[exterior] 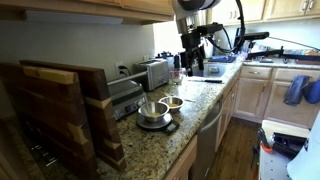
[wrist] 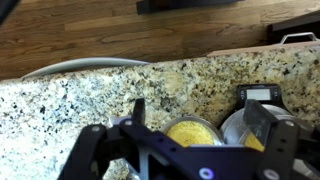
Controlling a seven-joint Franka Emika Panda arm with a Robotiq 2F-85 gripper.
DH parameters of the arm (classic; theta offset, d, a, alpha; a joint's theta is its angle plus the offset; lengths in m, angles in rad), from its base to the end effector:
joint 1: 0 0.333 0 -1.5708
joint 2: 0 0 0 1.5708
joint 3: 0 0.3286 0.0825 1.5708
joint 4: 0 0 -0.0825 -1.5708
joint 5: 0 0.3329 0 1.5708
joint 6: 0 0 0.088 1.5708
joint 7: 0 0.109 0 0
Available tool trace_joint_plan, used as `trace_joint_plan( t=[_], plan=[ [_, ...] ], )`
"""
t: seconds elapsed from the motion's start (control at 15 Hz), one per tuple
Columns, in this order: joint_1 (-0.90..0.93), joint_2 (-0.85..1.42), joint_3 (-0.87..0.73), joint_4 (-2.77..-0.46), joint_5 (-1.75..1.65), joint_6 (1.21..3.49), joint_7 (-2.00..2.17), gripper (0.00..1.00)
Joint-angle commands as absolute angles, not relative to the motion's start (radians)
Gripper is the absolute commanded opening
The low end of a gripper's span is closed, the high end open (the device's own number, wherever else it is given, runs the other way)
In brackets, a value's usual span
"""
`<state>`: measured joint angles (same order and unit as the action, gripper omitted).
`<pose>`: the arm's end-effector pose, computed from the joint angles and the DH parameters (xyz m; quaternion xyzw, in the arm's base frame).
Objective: Scoop some contents from the bowl to the left and put them in the bowl to the right.
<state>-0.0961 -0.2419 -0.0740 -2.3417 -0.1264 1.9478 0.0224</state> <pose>0.3938 -0.0778 0.4540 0.9937 -0.0664 -0.0791 0.0423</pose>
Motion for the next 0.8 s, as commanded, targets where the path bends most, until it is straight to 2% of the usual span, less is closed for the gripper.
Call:
trace_joint_plan(
  t=[0.0, 0.33, 0.73],
  plan=[
    [-0.095, -0.242, -0.075, -2.34, -0.127, 1.946, 0.022, 1.0],
    [-0.137, -0.19, -0.119, -2.313, -0.16, 2.027, -0.017, 1.0],
    [-0.18, -0.027, -0.2, -2.234, -0.13, 2.185, -0.203, 1.0]
  ],
)
